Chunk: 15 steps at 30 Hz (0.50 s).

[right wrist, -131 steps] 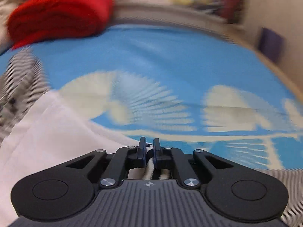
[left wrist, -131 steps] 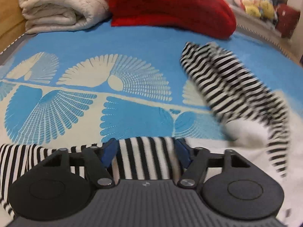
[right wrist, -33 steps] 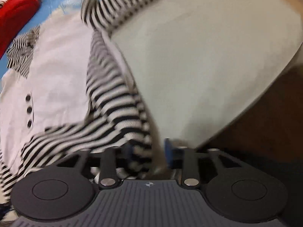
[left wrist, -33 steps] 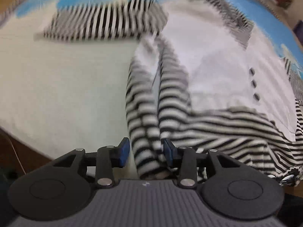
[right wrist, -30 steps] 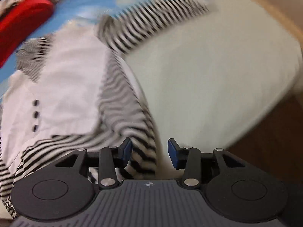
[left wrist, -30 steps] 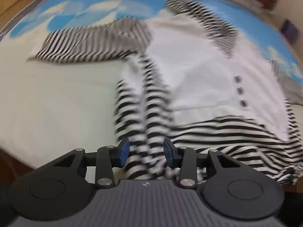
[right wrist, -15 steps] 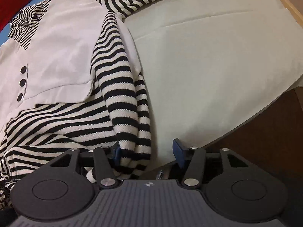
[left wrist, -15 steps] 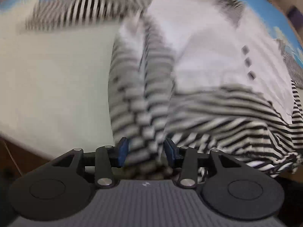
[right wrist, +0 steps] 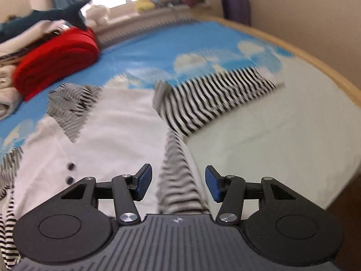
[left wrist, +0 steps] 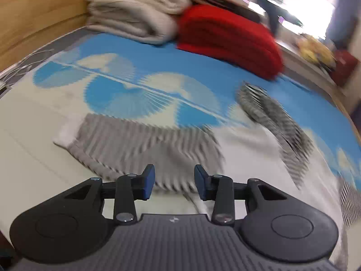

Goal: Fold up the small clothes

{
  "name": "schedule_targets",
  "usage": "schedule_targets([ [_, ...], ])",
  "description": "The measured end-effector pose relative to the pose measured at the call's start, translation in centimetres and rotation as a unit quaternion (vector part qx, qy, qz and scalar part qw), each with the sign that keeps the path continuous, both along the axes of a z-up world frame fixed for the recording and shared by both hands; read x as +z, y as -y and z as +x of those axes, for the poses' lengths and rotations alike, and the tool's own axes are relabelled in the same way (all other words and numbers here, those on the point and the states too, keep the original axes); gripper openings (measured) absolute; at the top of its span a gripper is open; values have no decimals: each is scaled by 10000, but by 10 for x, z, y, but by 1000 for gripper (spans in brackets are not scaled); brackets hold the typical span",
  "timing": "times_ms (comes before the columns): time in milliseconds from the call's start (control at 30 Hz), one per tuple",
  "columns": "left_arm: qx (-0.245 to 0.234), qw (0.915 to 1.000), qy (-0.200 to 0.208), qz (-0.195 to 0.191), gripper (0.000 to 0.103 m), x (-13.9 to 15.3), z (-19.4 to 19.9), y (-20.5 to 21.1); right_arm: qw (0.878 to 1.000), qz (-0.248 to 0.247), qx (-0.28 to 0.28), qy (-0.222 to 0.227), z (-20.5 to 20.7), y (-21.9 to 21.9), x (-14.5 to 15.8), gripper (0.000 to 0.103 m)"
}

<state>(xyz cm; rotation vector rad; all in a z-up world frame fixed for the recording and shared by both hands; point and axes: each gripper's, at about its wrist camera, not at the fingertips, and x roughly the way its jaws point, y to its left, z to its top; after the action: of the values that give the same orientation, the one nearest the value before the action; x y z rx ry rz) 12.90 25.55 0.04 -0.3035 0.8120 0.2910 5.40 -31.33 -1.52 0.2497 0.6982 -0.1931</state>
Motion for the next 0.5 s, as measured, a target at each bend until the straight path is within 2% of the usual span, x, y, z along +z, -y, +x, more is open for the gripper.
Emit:
schedule_targets([
  [100,262,9996,6,84,46,-28,28,-40,9972,-457,520,293,14,-19,15,52],
  [167,570,9982,-205,23,47,-57,35,-71,9929,-738,883,291,29,-37,24,52],
  [200,716,9968,-332,-102,46,-69,34,-85,9914,-763,1028,280,38,-43,28,52],
  [267,1249,9888,-701,-431,47,-93,40,-117,9877,-809,1323,217,62,-59,40,52],
  [367,1802,9786,-786,-608,49,-107,42,-147,9846,-817,1540,140,101,-85,57,52],
  [500,2029,9725,-893,-719,50,-117,49,-160,9838,-567,1687,238,157,-119,71,53],
])
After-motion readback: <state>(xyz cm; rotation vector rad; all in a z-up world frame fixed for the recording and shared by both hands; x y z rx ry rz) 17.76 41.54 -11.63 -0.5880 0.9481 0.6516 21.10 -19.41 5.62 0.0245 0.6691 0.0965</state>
